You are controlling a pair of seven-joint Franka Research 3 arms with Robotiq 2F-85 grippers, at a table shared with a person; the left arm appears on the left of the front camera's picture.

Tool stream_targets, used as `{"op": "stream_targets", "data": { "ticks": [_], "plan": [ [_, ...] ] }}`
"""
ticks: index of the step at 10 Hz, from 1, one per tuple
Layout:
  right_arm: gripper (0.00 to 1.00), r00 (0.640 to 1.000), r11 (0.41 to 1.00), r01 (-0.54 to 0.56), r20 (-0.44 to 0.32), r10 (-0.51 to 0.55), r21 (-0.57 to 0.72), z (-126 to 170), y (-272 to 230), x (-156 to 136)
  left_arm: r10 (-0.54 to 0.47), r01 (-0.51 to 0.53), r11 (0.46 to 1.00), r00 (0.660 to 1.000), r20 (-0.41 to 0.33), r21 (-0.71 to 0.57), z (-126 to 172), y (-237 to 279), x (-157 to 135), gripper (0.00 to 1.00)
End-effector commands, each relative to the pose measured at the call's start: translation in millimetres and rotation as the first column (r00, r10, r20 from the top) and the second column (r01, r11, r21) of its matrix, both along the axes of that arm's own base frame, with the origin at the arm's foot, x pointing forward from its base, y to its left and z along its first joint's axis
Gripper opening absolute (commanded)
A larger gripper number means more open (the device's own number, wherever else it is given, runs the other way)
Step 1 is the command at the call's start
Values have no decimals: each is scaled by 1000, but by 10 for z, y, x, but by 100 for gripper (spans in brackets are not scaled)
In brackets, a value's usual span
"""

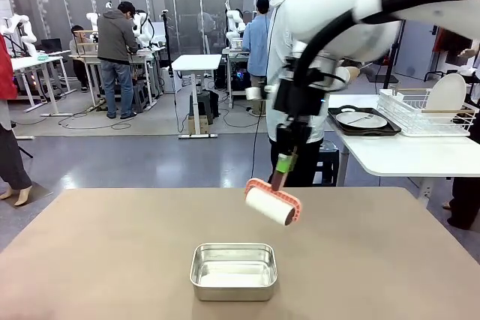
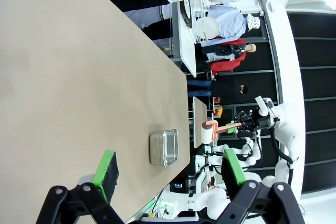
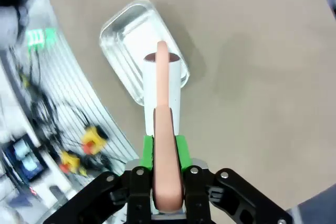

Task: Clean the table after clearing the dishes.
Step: When the right (or left) Handle tray is removed, use the right hand (or left hand) to clean the right (or left) side of the table with the Lint Roller.

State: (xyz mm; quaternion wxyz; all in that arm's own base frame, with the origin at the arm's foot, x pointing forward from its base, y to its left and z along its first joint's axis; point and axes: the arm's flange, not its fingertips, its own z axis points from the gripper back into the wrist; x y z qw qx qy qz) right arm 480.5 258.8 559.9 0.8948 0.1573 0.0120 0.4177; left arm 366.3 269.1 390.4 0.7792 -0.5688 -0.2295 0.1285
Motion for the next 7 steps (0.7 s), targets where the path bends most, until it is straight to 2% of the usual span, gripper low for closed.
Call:
{"op": "stream_targets", "data": {
  "ticks": [1,2,3,4,7],
  "plan": [
    [14,932,924,343,61,-357,168,-252,-422,-377,4,-4,1000,1000,-8,-7,48,-1,-29,100],
    [14,911,894,396,32,-411,208,-367,-587,-425,4,-4,1000,1000,-8,-7,48,-1,-29,100],
    [14,947,933,304,45,-317,193,-486,-572,-408,4,-4,1000,1000,-8,-7,48,-1,-29,100],
    [14,955,946,294,-13,-295,135,-165,-631,-132,4,-4,1000,1000,-8,-7,48,-1,-29,100],
    [14,955,946,294,-13,-295,135,-165,-631,-132,4,-4,1000,1000,-8,-7,48,-1,-29,100]
  ]
}}
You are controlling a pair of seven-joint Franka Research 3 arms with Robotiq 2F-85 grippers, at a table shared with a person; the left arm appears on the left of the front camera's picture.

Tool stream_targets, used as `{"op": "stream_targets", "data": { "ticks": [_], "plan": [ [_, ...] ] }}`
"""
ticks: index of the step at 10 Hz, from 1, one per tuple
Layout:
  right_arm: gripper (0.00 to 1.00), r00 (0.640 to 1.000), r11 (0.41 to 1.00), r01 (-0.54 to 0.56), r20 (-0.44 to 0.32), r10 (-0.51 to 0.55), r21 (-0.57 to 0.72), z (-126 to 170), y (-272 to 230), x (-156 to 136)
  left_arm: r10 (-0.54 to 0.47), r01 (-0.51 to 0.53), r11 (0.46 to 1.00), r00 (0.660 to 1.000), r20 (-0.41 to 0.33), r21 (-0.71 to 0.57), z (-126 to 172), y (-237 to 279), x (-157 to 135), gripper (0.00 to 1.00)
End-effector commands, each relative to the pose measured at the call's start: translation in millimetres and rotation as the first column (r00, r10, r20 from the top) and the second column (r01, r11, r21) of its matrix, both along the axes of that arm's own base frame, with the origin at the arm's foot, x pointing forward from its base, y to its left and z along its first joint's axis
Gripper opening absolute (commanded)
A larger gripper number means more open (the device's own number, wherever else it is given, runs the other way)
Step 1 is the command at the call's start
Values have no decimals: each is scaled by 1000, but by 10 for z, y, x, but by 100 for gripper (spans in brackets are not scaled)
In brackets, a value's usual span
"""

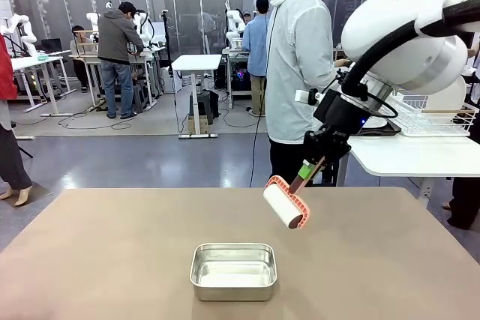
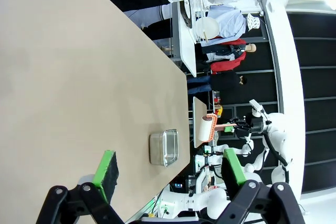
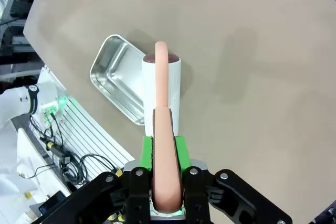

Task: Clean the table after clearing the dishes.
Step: When the right (or left) Handle tray is removed, use the right hand (or left hand) to clean the right (or left) side of the table with the Lint Roller.

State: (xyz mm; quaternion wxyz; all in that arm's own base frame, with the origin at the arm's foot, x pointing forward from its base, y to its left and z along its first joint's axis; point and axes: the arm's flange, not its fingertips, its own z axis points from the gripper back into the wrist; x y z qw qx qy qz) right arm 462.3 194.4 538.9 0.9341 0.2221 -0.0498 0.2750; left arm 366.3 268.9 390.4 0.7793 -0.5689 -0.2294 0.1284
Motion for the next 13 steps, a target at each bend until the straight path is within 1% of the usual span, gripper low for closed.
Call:
{"op": "stream_targets", "data": {
  "ticks": [1,2,3,4,5,6,8,9,11,13],
  "plan": [
    [14,1000,1000,-11,-6,11,-15,46,13,50,4,-4,1000,1000,-8,-7,48,1,-29,100],
    [20,1000,1000,0,0,0,0,0,0,0,4,-4,1000,1000,-8,-7,48,1,-29,100],
    [20,992,990,122,-55,-118,70,-121,-116,81,4,-4,1000,1000,-8,-7,48,1,-29,100],
    [20,974,973,220,-69,-215,75,-261,-300,174,4,-4,1000,1000,-8,-7,48,1,-29,100],
    [20,948,945,309,-118,-297,106,-365,-459,217,4,-4,1000,1000,-8,-7,48,1,-29,100],
    [20,920,916,378,-167,-355,136,-469,-611,237,4,-4,1000,1000,-8,-7,48,1,-29,100],
    [20,871,860,472,-254,-420,196,-743,-785,290,4,-4,1000,1000,-8,-7,48,1,-29,100],
    [20,851,841,505,-274,-448,194,-898,-795,315,4,-4,1000,1000,-8,-7,48,1,-29,100],
    [20,829,831,525,-332,-449,186,-1175,-808,474,4,-4,1000,1000,-8,-7,48,1,-29,100],
    [20,826,826,530,-336,-452,193,-1389,-832,585,4,-4,1000,1000,-8,-7,48,1,-29,100]
  ]
}}
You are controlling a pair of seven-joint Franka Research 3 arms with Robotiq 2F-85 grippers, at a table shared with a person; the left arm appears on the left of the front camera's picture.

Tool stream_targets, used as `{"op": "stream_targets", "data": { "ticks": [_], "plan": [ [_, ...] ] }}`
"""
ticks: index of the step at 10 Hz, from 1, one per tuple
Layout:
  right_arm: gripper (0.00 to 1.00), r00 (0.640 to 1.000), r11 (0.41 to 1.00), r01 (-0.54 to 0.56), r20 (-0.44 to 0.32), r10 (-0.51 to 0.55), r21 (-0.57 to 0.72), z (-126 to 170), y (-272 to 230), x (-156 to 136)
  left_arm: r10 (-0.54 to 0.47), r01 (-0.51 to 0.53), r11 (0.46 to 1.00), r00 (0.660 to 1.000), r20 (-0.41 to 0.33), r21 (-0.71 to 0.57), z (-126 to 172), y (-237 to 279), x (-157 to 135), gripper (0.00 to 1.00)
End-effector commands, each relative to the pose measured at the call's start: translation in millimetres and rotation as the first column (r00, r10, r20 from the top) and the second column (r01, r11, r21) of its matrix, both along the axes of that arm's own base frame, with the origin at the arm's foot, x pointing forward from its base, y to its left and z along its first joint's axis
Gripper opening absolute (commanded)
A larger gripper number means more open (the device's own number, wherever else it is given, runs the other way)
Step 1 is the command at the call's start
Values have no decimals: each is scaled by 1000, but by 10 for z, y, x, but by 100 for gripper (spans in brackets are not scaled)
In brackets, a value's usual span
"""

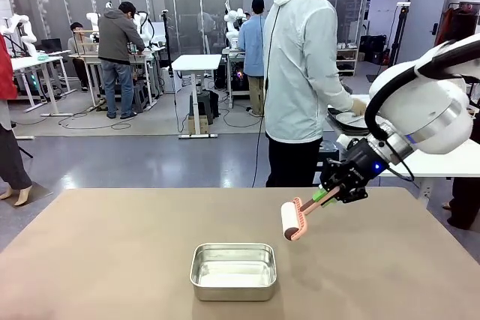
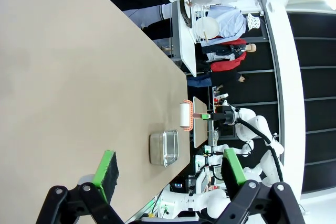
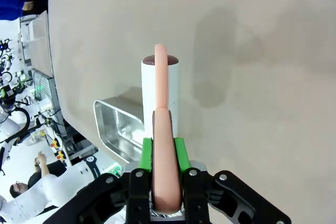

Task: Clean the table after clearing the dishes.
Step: When the right (or left) Handle tray is removed, use the right hand (or left hand) to clean the right (or left) side of the table with the Lint Roller.

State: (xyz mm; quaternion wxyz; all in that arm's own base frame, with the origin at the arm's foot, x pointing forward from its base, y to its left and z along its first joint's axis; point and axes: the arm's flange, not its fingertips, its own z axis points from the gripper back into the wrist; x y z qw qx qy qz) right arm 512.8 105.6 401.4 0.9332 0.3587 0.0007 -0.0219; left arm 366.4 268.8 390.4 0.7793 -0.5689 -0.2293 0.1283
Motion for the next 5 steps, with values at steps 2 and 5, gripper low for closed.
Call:
{"op": "stream_targets", "data": {
  "ticks": [2,5],
  "plan": [
    [20,999,1000,-21,27,20,18,-248,58,98,5,-5,1000,1000,-8,-7,48,2,-31,100],
    [20,999,999,-45,6,45,29,-554,5,176,5,-5,1000,1000,-8,-7,48,2,-31,100]
  ]
}}
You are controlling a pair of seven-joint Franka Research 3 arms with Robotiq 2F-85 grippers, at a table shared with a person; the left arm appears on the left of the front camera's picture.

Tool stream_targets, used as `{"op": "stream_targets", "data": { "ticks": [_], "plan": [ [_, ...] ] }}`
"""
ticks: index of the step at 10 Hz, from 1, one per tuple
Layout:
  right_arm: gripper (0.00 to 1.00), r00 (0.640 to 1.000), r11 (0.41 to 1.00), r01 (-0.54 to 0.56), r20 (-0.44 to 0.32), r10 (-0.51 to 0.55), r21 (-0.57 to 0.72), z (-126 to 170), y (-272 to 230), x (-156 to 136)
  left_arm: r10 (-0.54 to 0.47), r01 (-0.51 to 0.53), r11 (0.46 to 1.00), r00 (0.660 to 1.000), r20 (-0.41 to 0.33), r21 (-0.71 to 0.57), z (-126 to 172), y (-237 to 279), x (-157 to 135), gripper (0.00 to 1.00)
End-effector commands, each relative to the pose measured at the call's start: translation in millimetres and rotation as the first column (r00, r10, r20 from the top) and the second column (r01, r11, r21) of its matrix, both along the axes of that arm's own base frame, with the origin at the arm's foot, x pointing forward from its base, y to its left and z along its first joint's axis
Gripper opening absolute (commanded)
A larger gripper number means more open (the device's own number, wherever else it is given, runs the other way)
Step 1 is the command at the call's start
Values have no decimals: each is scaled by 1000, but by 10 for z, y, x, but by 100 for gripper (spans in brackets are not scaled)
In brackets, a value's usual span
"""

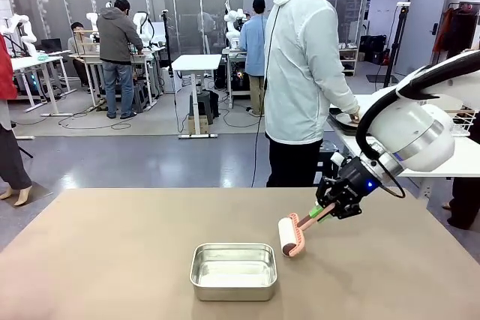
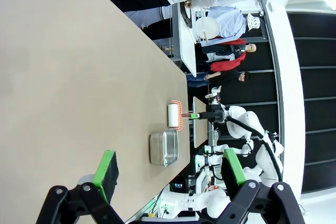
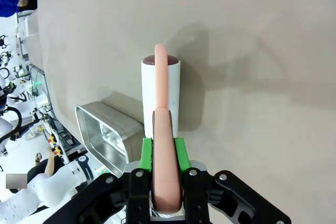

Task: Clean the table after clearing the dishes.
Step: When the right (or left) Handle tray is removed, use the right hand (or left hand) to clean the right (or left) side of the table with the Lint Roller.

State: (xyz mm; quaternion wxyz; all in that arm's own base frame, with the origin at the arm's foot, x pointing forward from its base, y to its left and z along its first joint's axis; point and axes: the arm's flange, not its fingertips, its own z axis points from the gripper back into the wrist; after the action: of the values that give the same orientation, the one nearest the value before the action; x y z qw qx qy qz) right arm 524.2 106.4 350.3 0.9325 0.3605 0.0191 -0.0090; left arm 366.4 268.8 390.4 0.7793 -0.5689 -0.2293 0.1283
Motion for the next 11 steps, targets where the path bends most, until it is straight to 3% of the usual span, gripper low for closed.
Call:
{"op": "stream_targets", "data": {
  "ticks": [1,3,7,11],
  "plan": [
    [20,1000,1000,-25,18,24,16,-151,-55,88,5,-5,1000,1000,-8,-7,48,2,-30,100],
    [20,1000,1000,1,-6,-1,-12,-372,-302,120,5,-5,1000,1000,-8,-7,48,2,-30,100],
    [20,999,990,38,38,-33,-136,-451,-1033,-41,5,-5,1000,1000,-8,-7,48,2,-30,100],
    [20,989,900,117,-31,-144,-421,-511,-1886,-77,5,-5,1000,1000,-8,-7,48,2,-30,100]
  ]
}}
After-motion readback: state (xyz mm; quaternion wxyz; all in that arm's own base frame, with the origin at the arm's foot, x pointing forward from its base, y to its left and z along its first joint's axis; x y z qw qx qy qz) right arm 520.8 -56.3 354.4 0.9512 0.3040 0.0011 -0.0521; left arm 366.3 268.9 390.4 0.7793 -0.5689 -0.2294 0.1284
